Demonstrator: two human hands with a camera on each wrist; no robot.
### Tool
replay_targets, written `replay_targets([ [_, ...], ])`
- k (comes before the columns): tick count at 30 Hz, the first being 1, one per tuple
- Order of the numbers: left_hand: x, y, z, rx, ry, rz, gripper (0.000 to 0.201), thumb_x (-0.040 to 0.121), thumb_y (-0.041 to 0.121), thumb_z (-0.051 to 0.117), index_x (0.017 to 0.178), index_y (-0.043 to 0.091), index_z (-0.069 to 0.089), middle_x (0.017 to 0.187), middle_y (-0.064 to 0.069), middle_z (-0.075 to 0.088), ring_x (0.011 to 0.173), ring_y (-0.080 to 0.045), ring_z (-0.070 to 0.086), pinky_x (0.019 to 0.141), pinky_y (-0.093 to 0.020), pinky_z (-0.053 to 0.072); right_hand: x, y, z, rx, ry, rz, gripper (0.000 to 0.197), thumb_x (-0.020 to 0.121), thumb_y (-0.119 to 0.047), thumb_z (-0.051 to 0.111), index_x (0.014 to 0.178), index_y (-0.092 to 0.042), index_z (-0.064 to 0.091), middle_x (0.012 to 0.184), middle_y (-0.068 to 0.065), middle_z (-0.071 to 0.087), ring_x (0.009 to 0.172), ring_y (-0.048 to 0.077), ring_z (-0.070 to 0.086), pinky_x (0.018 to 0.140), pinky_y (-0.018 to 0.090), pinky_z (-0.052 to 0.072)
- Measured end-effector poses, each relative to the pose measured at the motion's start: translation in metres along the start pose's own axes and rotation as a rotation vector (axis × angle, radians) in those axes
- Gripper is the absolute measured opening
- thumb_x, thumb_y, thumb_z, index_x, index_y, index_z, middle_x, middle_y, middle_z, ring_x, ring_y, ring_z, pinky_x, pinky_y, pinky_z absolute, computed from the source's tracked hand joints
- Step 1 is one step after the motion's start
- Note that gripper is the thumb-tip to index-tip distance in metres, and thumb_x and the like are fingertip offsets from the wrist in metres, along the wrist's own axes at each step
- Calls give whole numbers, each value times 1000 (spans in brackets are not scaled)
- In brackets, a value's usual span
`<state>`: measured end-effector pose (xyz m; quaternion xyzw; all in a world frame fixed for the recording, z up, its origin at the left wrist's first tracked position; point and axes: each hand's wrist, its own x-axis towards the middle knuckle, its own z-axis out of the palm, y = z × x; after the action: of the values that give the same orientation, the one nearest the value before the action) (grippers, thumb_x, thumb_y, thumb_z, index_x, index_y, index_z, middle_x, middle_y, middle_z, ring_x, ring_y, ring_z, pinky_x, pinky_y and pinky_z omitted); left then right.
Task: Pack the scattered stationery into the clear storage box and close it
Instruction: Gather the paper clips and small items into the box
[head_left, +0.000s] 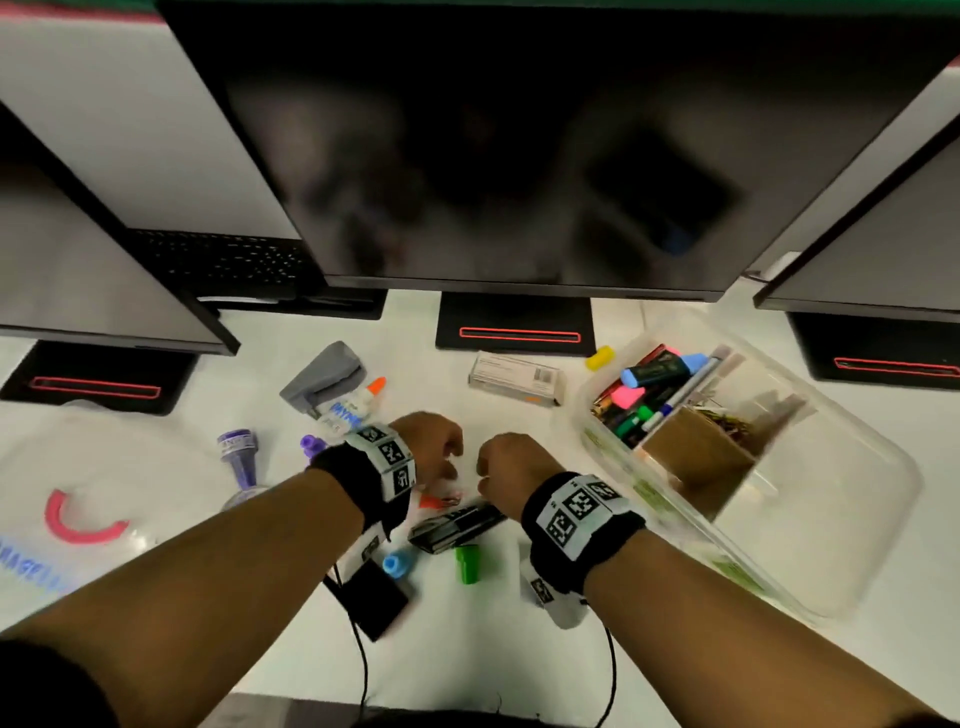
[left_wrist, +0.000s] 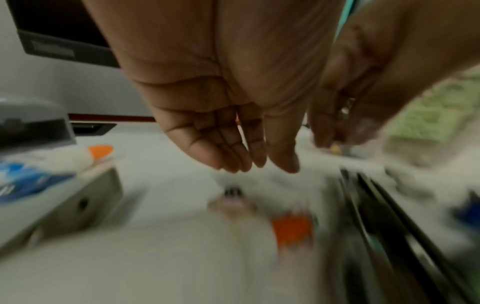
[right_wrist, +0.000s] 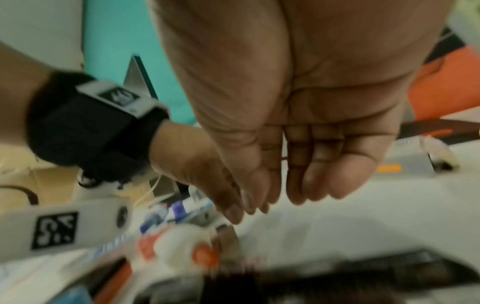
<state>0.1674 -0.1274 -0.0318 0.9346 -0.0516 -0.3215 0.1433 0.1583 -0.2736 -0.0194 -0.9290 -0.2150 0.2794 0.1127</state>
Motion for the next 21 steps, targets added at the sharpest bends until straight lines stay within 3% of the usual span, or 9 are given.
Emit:
replay_targets([
  [4,-2,-6,33,141,54,42,37,78,44,65,107,21,64,107,-6,66,103,-26,62,80,-29,46,12,-8,19,-30,-55,-3,25,91,-14,51,110,-5,64,117,15,62,109,31,59,93,37,49],
  [10,-4,-7,42,359,150,63,35,85,45,53,108,19,59,108,-5,63,103,-27,59,87,-36,42,22,-9,34,121,-32,50,21,93,-17,46,95,-5,64,107,16,64,101,31,62,75,30,43],
  [11,-6,-9,42,376,146,52,34,86,44,52,106,18,60,107,-6,64,101,-28,60,87,-36,42,23,-8,36,150,-26,63,19,91,-18,47,92,-6,63,107,15,64,101,30,61,77,30,44],
  [14,-8,-14,42,364,96,43,28,82,36,60,103,17,60,106,-5,65,100,-27,60,86,-36,44,25,-3,41,158,-21,76,27,87,-18,55,109,-6,64,115,14,59,107,28,57,90,32,46],
  [18,-7,-19,39,289,46,70,34,78,34,67,105,16,59,108,-7,64,103,-28,59,87,-36,46,24,9,40,168,11,100,28,87,-16,57,113,-7,64,122,14,58,114,28,54,96,29,41],
  [21,-6,-23,33,155,88,49,27,82,30,64,105,17,61,109,-6,65,104,-26,61,87,-32,45,24,18,36,205,28,125,27,88,-14,54,112,-8,65,124,12,58,116,26,53,97,27,40],
])
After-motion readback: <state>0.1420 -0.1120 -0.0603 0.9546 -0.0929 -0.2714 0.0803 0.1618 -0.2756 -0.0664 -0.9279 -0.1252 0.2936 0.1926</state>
